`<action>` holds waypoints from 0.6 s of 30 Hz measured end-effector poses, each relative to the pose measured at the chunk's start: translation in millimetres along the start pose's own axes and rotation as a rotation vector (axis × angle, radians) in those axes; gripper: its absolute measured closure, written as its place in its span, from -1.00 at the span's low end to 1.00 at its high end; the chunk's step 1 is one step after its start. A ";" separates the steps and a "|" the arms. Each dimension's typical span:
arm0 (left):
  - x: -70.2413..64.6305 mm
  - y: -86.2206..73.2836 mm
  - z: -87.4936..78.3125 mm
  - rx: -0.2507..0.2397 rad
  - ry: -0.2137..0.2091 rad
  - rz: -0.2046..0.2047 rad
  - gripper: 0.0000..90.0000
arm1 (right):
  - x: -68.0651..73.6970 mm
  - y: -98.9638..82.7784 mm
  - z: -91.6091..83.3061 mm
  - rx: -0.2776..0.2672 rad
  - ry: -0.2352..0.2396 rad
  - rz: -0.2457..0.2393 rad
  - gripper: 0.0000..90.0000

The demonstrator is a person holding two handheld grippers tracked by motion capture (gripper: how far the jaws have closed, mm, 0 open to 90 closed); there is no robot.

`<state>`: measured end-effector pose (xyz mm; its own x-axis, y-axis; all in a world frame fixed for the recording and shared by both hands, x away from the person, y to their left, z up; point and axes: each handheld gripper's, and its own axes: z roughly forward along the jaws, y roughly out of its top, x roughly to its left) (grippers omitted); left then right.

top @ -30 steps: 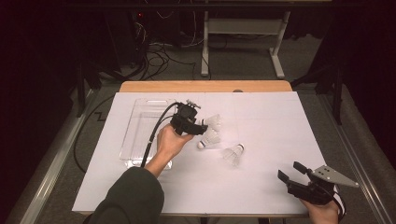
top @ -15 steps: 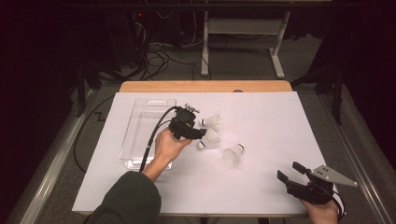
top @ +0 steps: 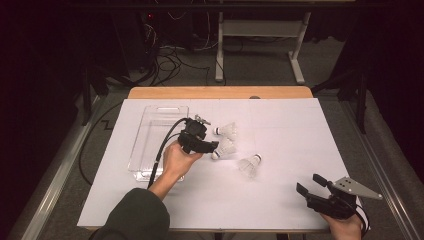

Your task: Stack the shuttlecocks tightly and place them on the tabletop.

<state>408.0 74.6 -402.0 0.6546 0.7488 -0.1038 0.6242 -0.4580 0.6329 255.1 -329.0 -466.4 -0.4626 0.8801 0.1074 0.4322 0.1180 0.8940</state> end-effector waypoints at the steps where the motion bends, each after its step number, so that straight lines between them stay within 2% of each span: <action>1: -0.3 -0.4 -0.2 0.000 0.001 0.000 -0.07 | 0.0 0.0 0.0 0.000 -0.001 0.000 -0.39; 18: -7.0 -6.5 -3.8 0.008 -0.006 0.004 -0.08 | 0.5 0.0 -0.4 -0.001 0.000 -0.002 -0.39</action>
<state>397.7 74.1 -402.4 0.6601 0.7436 -0.1060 0.6245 -0.4649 0.6276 254.5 -328.8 -466.2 -0.4629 0.8801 0.1059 0.4308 0.1190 0.8946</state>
